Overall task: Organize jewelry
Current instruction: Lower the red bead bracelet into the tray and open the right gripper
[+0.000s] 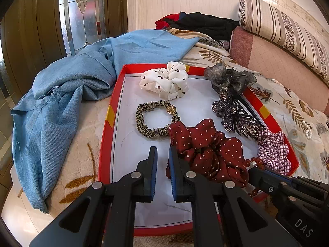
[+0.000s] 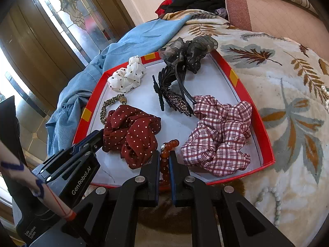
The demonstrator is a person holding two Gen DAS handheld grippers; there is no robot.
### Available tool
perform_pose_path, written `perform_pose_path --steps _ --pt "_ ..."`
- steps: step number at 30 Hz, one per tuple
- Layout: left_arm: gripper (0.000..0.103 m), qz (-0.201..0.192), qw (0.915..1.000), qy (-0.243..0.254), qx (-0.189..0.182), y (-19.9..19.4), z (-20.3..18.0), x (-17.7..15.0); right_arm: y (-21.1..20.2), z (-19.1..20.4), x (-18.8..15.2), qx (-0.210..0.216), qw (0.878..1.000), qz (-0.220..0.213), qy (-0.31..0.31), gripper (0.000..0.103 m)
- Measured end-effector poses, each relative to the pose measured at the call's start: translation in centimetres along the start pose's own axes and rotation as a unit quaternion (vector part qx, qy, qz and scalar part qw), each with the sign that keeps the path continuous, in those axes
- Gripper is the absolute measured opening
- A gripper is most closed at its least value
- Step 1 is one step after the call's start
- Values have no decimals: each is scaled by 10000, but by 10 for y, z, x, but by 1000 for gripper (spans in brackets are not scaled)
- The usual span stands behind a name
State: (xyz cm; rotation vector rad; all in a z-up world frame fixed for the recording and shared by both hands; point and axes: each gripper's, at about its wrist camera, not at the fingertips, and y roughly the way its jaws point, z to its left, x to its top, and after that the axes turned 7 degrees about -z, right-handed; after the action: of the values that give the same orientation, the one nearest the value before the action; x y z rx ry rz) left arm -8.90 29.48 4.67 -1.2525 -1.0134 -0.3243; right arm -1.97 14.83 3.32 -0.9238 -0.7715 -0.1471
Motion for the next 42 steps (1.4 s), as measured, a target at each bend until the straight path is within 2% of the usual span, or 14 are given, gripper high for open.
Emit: perform_pose_path --steps 24,37,42 --pt "18 -11 10000 24 5 0 1 1 0 0 0 -6 10000 5 -11 9" --pt "29 -114 9999 57 5 -5 -1 2 -2 -1 0 -21 10000 13 -59 10" --pt "36 -176 9998 71 1 -7 -2 3 -7 1 0 -21 9999 30 -113 14"
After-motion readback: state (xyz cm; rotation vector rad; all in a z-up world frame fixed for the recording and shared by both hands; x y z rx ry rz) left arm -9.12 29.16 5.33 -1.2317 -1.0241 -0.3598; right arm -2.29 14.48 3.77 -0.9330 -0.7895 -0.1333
